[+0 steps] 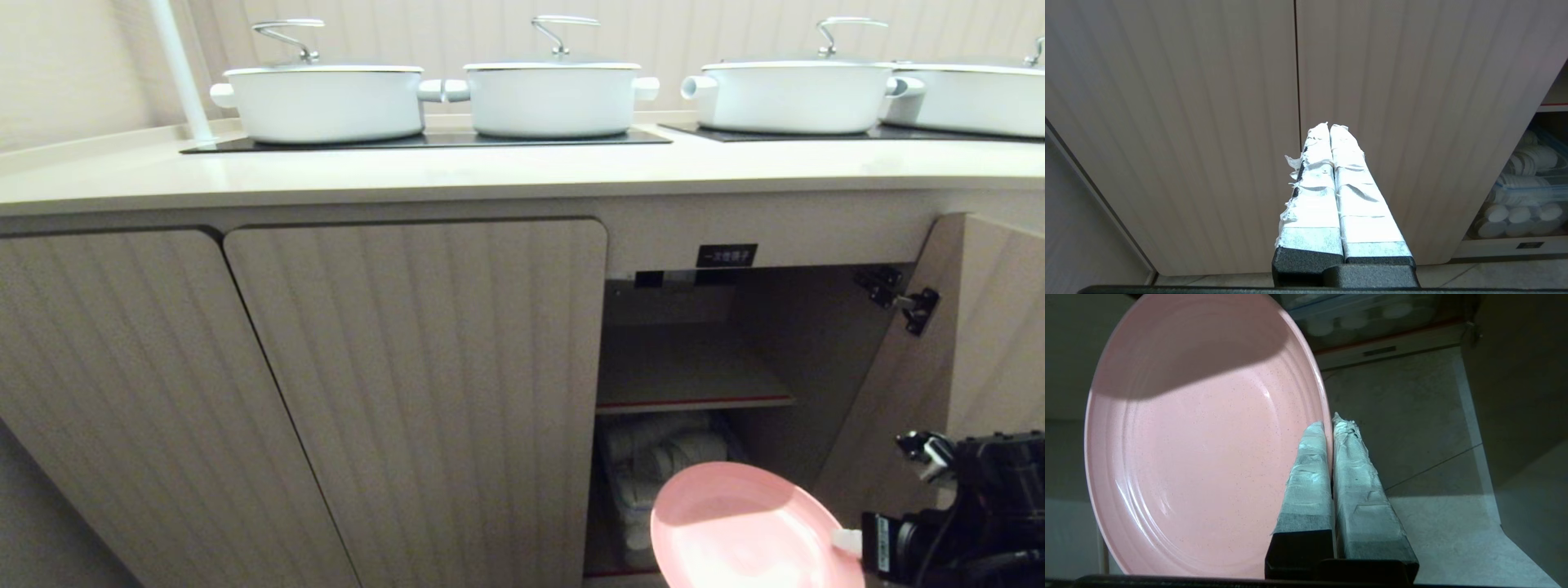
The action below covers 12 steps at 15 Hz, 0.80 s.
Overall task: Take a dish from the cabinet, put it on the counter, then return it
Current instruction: Place it on the table
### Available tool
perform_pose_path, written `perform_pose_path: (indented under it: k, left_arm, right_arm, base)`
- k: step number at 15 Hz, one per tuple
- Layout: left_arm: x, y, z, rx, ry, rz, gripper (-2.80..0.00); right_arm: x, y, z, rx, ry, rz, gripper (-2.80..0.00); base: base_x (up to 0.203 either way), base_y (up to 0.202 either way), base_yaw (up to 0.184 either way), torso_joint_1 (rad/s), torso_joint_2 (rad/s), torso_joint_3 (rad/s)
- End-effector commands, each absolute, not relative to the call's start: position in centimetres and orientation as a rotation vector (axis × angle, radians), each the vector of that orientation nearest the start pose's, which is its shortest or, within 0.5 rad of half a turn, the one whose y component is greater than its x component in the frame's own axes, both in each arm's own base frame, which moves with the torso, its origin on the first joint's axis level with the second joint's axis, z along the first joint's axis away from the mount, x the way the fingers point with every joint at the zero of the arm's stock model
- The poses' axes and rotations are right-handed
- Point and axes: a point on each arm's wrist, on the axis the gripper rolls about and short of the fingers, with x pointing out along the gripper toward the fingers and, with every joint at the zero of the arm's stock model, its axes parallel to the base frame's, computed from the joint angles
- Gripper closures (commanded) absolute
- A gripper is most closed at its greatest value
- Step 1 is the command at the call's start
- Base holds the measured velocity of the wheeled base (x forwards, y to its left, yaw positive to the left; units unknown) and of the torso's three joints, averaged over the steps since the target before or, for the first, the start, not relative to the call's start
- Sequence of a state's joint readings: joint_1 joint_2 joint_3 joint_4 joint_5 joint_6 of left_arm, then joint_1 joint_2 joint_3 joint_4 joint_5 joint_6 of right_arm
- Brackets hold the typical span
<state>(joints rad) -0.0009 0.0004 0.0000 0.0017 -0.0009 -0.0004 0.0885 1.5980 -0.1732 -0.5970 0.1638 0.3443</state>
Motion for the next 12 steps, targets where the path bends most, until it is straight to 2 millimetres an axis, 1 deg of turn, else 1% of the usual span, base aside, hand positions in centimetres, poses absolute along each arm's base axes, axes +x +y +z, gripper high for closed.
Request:
perform_pose_path:
  k: [1, 6, 12]
  left_arm:
    - [-2.3, 0.0, 7.5, -0.002, 0.002, 0.0, 0.0]
    - [-2.3, 0.0, 7.5, -0.002, 0.002, -0.002, 0.0]
    - [-2.3, 0.0, 7.5, 0.0, 0.002, -0.001, 0.0]
  right_arm:
    - [16.9, 1.9, 6.4, 0.356, 0.855, 0.103, 0.0]
    - [14.7, 1.8, 5.9, 0.35, 0.882, 0.11, 0.0]
    - [14.3, 1.8, 6.2, 0.342, 0.856, 0.116, 0.0]
  base:
    - [0.0, 0.0, 0.0, 0.0, 0.0, 0.0]
    - [0.0, 0.0, 0.0, 0.0, 0.0, 0.0]
    - [0.0, 0.0, 0.0, 0.0, 0.0, 0.0]
